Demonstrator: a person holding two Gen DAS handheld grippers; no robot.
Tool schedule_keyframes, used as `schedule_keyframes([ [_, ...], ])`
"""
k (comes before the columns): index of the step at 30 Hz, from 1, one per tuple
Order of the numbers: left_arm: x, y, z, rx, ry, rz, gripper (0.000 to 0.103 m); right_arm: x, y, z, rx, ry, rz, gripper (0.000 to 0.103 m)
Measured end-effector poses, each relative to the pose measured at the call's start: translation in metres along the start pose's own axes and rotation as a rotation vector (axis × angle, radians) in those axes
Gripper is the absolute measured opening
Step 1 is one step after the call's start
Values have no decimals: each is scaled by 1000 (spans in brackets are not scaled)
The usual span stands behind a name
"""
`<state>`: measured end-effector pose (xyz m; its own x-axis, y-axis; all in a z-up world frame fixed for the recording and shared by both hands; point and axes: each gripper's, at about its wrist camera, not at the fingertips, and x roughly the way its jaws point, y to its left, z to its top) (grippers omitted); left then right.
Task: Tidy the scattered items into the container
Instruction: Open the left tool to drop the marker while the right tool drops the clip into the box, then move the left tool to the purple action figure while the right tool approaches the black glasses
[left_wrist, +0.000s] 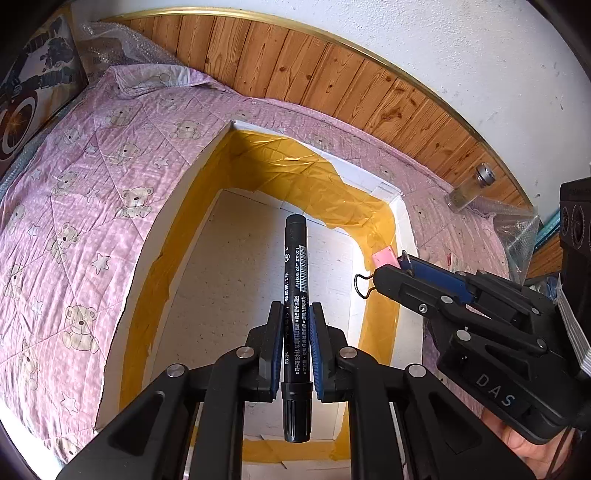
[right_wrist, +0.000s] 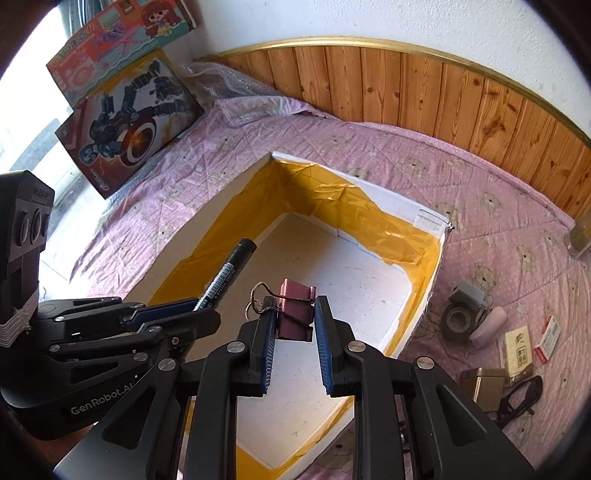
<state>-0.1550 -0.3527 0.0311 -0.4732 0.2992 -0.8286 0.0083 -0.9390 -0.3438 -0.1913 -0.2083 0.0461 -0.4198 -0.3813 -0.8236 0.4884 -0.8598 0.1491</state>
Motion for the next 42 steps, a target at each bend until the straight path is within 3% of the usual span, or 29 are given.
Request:
schedule_keyframes([
  [18, 56, 3, 33, 20, 104, 61, 14, 59, -15, 23, -55, 139, -59, 25],
  [20, 63, 5, 35, 17, 135, 63, 19, 55, -17, 24, -43, 125, -70, 29],
  [22, 65, 8, 36, 12, 143, 83, 30, 47, -20, 24, -19, 97, -56, 35],
  [25, 59, 16, 36, -9, 122, 81, 39, 29, -21, 22, 1, 49, -29, 35],
  [32, 25, 16, 20, -6, 33, 89, 39, -21, -29, -9, 94, -90, 47, 35],
  [37, -10, -8, -10, 58, -66, 72, 39, -52, -34, -53, 158, -163, 97, 35],
  [42, -31, -50, -46, 163, -114, 45, 39, -73, -39, -94, 205, -187, 117, 35],
])
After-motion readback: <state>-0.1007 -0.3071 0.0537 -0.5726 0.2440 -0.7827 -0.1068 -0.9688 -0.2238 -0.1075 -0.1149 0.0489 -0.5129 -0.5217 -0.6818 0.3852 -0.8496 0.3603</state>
